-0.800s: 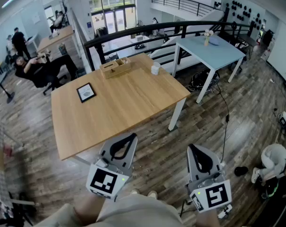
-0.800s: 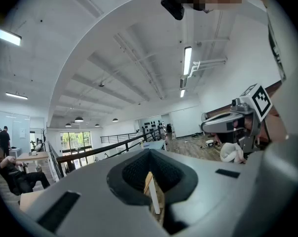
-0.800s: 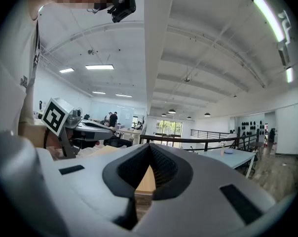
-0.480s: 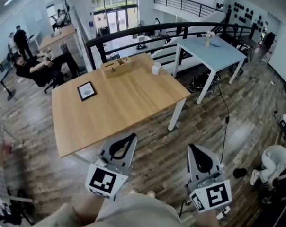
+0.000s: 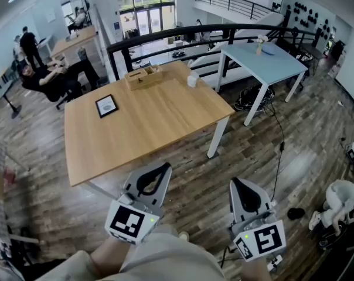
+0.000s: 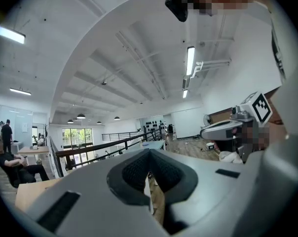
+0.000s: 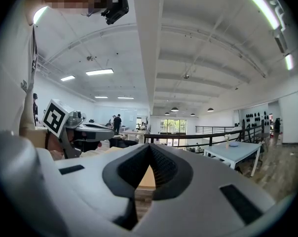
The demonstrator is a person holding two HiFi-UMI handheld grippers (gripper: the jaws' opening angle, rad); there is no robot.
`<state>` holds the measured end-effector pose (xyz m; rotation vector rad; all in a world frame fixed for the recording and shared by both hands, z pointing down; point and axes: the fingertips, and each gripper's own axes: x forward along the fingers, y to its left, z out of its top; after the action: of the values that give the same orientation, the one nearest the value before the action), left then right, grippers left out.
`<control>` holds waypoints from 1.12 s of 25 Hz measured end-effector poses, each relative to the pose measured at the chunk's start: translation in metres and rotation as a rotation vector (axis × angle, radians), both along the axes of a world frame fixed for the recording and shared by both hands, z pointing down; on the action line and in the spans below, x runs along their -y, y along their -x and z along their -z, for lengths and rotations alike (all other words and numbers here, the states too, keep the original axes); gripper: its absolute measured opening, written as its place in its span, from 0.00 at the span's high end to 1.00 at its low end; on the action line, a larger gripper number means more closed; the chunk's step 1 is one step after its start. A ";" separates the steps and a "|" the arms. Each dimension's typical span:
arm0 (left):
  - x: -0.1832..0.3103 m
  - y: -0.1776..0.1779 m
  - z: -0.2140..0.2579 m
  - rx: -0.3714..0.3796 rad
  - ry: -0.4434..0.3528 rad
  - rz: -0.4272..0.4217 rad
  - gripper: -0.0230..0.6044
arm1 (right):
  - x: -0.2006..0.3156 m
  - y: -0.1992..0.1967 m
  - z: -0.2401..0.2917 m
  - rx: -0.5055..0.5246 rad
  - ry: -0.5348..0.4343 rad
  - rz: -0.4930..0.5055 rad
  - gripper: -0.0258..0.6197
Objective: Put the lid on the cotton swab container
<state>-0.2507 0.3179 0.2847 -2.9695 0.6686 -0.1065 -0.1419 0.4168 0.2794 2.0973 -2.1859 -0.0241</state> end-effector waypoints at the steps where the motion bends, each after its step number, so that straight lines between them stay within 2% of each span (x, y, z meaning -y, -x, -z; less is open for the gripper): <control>1: -0.003 -0.002 0.000 -0.003 0.003 -0.002 0.93 | -0.002 -0.001 -0.001 0.006 -0.001 0.004 0.92; 7: -0.005 -0.012 -0.003 0.012 -0.011 -0.004 0.93 | -0.004 -0.011 -0.006 -0.011 0.009 -0.001 0.92; 14: 0.015 -0.029 -0.006 0.018 -0.034 -0.008 0.93 | 0.012 -0.026 -0.016 0.004 0.014 -0.007 0.92; 20: 0.058 -0.053 -0.006 -0.022 0.002 -0.013 0.93 | 0.053 -0.048 -0.024 -0.010 0.036 -0.009 0.92; 28: 0.135 -0.106 -0.015 0.020 0.019 -0.029 0.93 | 0.134 -0.099 -0.027 -0.006 0.063 -0.015 0.92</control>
<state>-0.1444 0.1829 0.2995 -2.9912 0.6260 -0.1413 -0.0427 0.2826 0.3065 2.0766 -2.1387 0.0389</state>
